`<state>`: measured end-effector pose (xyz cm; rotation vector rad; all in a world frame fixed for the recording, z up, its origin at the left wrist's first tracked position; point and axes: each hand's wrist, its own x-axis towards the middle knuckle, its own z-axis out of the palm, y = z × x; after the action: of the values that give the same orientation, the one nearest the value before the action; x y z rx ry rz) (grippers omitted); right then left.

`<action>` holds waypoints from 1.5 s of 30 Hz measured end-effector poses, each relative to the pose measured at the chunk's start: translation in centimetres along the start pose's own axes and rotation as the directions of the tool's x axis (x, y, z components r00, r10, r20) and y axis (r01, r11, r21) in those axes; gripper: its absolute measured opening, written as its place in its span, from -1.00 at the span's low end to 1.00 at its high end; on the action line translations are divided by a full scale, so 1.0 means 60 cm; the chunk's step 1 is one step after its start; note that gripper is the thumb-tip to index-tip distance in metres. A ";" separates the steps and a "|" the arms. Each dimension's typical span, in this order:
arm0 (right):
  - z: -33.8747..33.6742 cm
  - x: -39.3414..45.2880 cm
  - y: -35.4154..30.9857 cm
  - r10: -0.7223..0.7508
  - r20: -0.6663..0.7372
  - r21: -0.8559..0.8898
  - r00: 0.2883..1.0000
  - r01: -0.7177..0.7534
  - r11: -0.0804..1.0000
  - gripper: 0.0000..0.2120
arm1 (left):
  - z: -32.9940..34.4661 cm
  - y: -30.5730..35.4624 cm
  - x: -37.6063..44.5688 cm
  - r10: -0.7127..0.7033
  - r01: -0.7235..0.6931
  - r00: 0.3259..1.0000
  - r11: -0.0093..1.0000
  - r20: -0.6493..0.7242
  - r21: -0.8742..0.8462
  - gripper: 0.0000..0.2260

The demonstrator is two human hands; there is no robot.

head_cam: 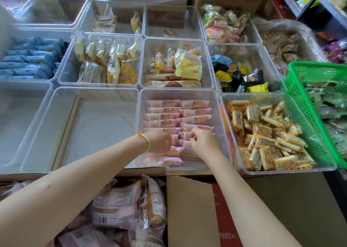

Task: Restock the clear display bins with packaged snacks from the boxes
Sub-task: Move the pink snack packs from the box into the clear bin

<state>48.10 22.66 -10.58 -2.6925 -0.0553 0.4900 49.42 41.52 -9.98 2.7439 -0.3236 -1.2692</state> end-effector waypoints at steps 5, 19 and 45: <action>0.019 0.015 0.024 0.030 0.189 -0.425 0.982 0.054 0.903 -0.61 | -0.025 0.034 -0.040 0.081 -0.088 0.994 0.992 0.078 0.094 -0.64; 0.034 0.055 0.048 -0.113 0.106 -0.780 0.988 0.153 0.607 -0.73 | -0.001 0.035 0.000 0.090 -0.096 0.992 0.993 0.086 0.071 -0.66; -0.058 -0.076 -0.018 -0.073 0.104 -0.028 0.992 0.076 0.997 -0.61 | -0.042 0.071 -0.188 -0.167 -0.166 0.790 0.869 -0.590 -0.467 -0.76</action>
<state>45.06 21.81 -5.64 -2.6831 -0.1933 0.6091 43.60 39.99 0.77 2.4890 0.0706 -0.3031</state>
